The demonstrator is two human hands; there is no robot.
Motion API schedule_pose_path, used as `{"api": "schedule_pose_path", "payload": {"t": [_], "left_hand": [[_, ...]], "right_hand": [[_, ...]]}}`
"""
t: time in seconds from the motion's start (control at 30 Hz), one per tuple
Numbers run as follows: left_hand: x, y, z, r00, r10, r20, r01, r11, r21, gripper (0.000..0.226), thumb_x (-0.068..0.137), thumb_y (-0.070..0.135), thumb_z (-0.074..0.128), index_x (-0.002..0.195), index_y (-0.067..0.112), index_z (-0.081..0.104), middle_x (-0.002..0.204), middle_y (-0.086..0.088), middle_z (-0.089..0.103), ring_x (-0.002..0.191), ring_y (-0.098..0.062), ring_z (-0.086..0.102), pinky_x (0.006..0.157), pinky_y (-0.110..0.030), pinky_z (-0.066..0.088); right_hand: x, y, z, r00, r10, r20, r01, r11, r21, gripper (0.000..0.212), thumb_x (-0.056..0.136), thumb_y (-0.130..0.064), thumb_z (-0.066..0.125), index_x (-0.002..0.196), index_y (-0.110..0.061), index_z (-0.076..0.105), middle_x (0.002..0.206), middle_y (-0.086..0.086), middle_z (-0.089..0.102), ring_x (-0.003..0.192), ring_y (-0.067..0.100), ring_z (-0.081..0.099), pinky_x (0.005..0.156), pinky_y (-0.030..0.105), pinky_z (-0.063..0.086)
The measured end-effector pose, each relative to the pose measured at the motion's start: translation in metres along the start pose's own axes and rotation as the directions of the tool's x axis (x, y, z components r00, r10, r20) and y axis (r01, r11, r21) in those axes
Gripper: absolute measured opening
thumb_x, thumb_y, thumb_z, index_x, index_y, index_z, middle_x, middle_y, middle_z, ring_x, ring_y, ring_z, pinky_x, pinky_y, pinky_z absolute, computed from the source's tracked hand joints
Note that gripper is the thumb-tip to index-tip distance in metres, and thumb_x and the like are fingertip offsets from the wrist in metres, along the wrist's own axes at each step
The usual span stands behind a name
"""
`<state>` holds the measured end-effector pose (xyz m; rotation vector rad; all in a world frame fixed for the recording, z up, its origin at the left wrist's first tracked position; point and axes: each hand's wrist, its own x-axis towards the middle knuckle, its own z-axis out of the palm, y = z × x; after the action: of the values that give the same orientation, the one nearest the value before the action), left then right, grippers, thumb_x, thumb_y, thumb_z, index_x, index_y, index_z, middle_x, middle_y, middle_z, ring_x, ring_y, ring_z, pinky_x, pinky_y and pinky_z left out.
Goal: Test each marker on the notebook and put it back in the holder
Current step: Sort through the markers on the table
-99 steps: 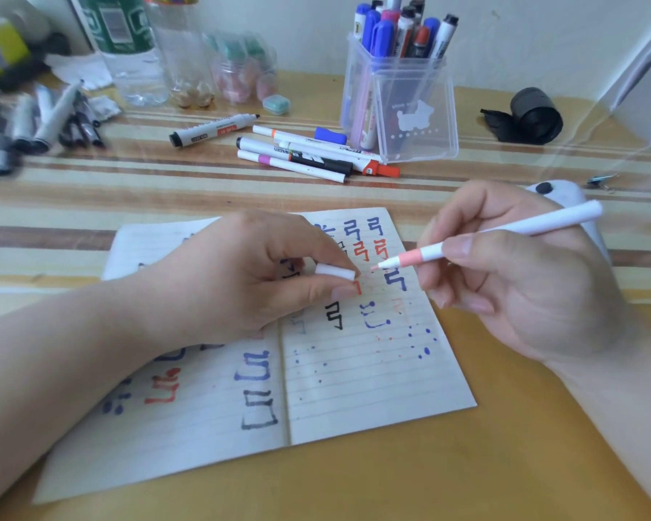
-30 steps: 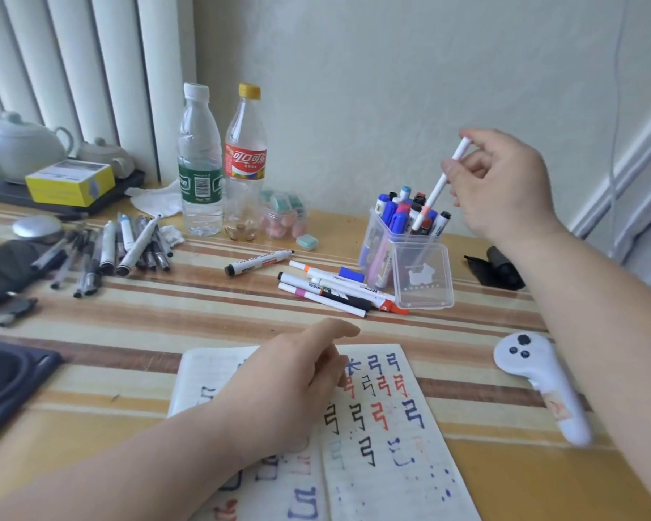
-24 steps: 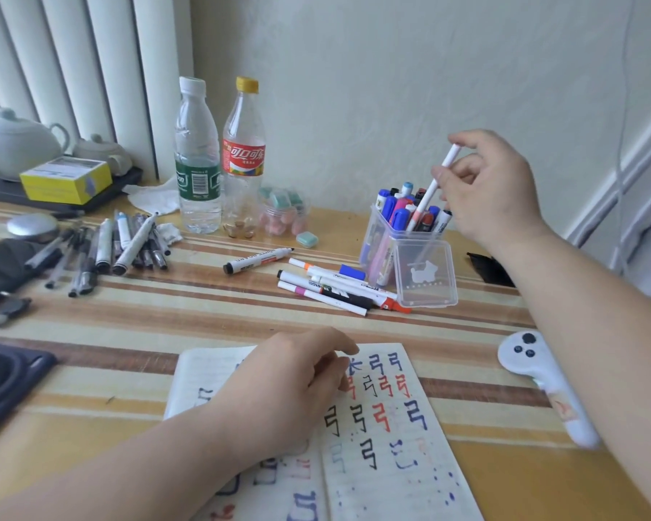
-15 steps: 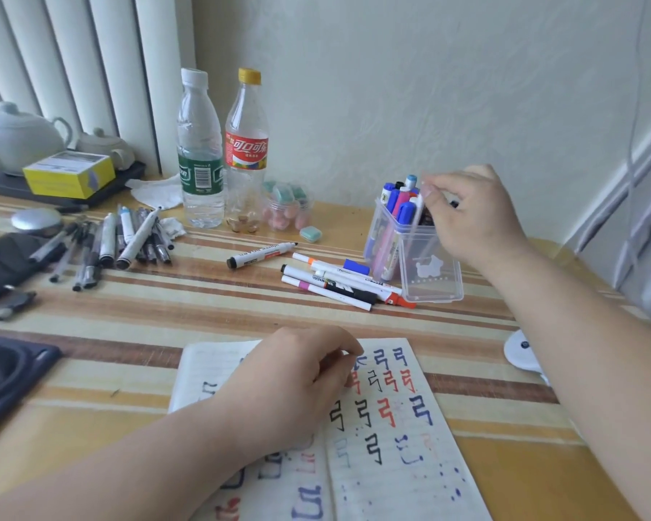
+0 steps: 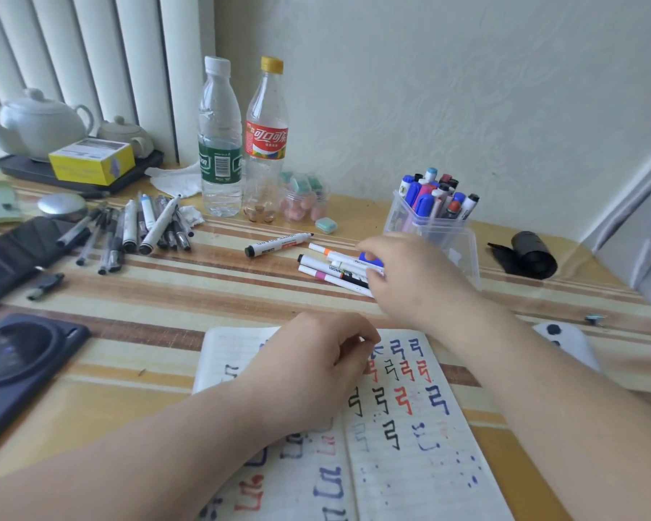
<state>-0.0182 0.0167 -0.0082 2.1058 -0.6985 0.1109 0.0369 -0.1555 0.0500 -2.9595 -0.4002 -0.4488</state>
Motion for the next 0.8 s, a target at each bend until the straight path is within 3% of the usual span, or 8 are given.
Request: {"api": "schedule_pose_path", "payload": {"t": [0.17,0.27,0.43,0.5,0.57,0.67,0.73,0.8], "left_hand": [[0.000,-0.001,-0.001,0.999,0.007,-0.047,-0.009,1.000,-0.026,0.014,0.095,0.021,0.061,0.100,0.029,0.072,0.078,0.015,0.073,0.076,-0.003,0.067,0.073,-0.033,0.055],[0.000,-0.001,-0.001,0.999,0.008,-0.034,-0.009,1.000,-0.013,0.015,0.096,0.023,0.059,0.101,0.028,0.072,0.081,0.013,0.073,0.078,-0.006,0.067,0.074,-0.033,0.054],[0.000,0.001,-0.002,1.000,0.010,0.011,-0.010,1.000,0.022,0.017,0.098,0.024,0.058,0.106,0.026,0.073,0.086,0.013,0.074,0.082,-0.005,0.066,0.078,-0.032,0.055],[0.000,0.001,-0.003,1.000,0.014,0.010,-0.014,0.999,0.029,0.017,0.098,0.024,0.058,0.106,0.025,0.074,0.086,0.013,0.074,0.082,-0.005,0.066,0.079,-0.031,0.054],[0.001,0.000,-0.004,1.000,-0.002,0.002,0.002,1.000,0.013,0.017,0.098,0.024,0.058,0.105,0.026,0.073,0.085,0.012,0.074,0.082,-0.005,0.067,0.079,-0.031,0.054],[0.001,0.000,-0.007,0.999,-0.031,-0.028,0.031,0.999,-0.031,0.014,0.097,0.025,0.060,0.104,0.027,0.072,0.082,0.011,0.074,0.079,-0.005,0.066,0.078,-0.029,0.052],[0.001,0.000,-0.008,0.998,-0.038,-0.044,0.036,0.998,-0.048,0.010,0.096,0.032,0.063,0.103,0.029,0.070,0.081,0.013,0.070,0.077,-0.002,0.063,0.072,-0.021,0.050],[0.000,0.002,-0.008,0.998,-0.031,-0.051,0.028,0.998,-0.059,0.017,0.093,0.042,0.066,0.106,0.032,0.066,0.083,0.015,0.067,0.075,0.000,0.060,0.067,-0.014,0.046]], "right_hand": [[0.016,-0.023,0.007,0.914,0.245,0.324,-0.192,0.963,-0.187,0.033,0.093,-0.010,0.057,0.124,-0.019,0.063,0.117,0.005,0.064,0.103,0.027,0.064,0.091,0.040,0.056],[0.025,-0.022,0.008,0.877,0.309,0.369,-0.253,0.948,-0.191,0.029,0.093,-0.008,0.057,0.119,-0.015,0.065,0.111,0.006,0.068,0.099,0.026,0.066,0.090,0.039,0.058],[0.039,-0.019,0.010,0.851,0.330,0.409,-0.233,0.934,-0.270,0.008,0.088,-0.007,0.059,0.092,-0.008,0.066,0.078,0.009,0.062,0.069,0.026,0.059,0.059,0.029,0.049],[0.041,-0.018,0.010,0.856,0.334,0.396,-0.253,0.937,-0.243,0.006,0.089,-0.007,0.061,0.093,-0.010,0.064,0.080,0.007,0.061,0.071,0.025,0.058,0.063,0.029,0.051],[0.035,-0.019,0.005,0.891,0.319,0.322,-0.287,0.947,-0.144,0.008,0.089,-0.013,0.066,0.095,-0.017,0.065,0.089,0.004,0.065,0.078,0.022,0.061,0.070,0.032,0.055],[0.008,-0.019,-0.014,0.953,0.297,0.064,-0.303,0.930,0.206,0.012,0.086,-0.024,0.072,0.083,-0.021,0.060,0.073,-0.004,0.062,0.065,0.014,0.057,0.056,0.029,0.041],[-0.020,-0.014,-0.028,0.933,0.360,-0.007,-0.309,0.812,0.495,0.012,0.085,-0.020,0.071,0.083,-0.012,0.063,0.055,-0.005,0.058,0.050,0.011,0.053,0.053,0.028,0.038],[-0.051,-0.006,-0.036,0.914,0.397,0.082,-0.337,0.630,0.700,0.010,0.087,-0.013,0.071,0.087,-0.006,0.064,0.052,0.003,0.057,0.045,0.017,0.053,0.048,0.029,0.037]]}}
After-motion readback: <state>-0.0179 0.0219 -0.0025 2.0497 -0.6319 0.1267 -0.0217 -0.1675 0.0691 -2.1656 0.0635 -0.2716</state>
